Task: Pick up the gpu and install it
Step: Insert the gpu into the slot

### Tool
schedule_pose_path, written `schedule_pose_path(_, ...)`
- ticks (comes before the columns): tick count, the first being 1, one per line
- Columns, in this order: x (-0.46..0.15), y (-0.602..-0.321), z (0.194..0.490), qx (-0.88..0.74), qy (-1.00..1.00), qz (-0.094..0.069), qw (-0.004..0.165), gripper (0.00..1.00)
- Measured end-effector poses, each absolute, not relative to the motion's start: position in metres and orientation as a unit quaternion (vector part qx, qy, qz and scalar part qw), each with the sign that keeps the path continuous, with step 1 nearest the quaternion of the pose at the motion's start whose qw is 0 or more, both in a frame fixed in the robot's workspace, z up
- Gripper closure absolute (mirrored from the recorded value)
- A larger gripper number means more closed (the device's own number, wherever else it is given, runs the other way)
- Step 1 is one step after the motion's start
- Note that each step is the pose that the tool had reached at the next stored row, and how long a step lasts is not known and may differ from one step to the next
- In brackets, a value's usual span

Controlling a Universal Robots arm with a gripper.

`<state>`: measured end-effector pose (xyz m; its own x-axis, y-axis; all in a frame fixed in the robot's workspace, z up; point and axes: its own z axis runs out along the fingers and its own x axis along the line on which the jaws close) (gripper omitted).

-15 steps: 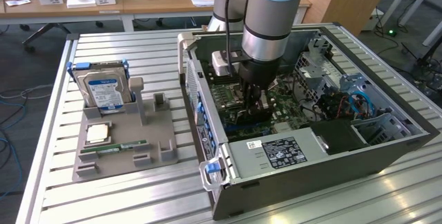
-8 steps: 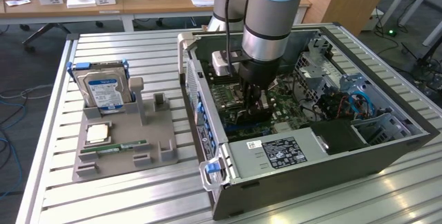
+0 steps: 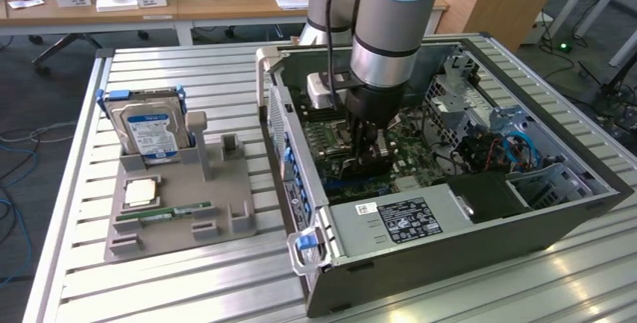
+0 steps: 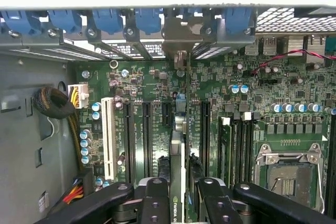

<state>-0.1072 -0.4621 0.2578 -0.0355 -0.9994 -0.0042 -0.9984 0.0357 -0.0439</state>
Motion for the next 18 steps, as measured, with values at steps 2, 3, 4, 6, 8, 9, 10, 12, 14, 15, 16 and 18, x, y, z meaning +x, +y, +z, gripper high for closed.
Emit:
schedule_pose_path(2, -0.1066, -0.4621, 0.2577, -0.694, 0.719, -0.014, 0.017, 0.75)
schedule_pose_path(3, -0.1066, -0.4621, 0.2577, -0.694, 0.719, -0.014, 0.017, 0.75)
schedule_pose_path(4, -0.1066, -0.4621, 0.2577, -0.694, 0.719, -0.014, 0.017, 0.75)
schedule_pose_path(6, -0.1065, -0.4621, 0.2577, -0.694, 0.719, -0.014, 0.017, 0.75)
schedule_pose_path(8, -0.1064, -0.4618, 0.2577, -0.694, 0.719, -0.014, 0.017, 0.75)
schedule_pose_path(9, -0.1064, -0.4616, 0.2577, -0.694, 0.719, -0.014, 0.017, 0.75)
schedule_pose_path(10, -0.1064, -0.4613, 0.2577, -0.694, 0.719, -0.014, 0.017, 0.75)
schedule_pose_path(12, -0.1065, -0.461, 0.2577, -0.694, 0.719, -0.014, 0.017, 0.75)
schedule_pose_path(14, -0.1065, -0.4609, 0.2577, -0.694, 0.719, -0.014, 0.017, 0.75)
schedule_pose_path(15, -0.1065, -0.4608, 0.2577, -0.694, 0.719, -0.014, 0.017, 0.75)
schedule_pose_path(16, -0.1065, -0.4607, 0.2577, -0.694, 0.719, -0.014, 0.017, 0.75)
schedule_pose_path(18, -0.1065, -0.4601, 0.2577, -0.694, 0.719, -0.014, 0.017, 0.75)
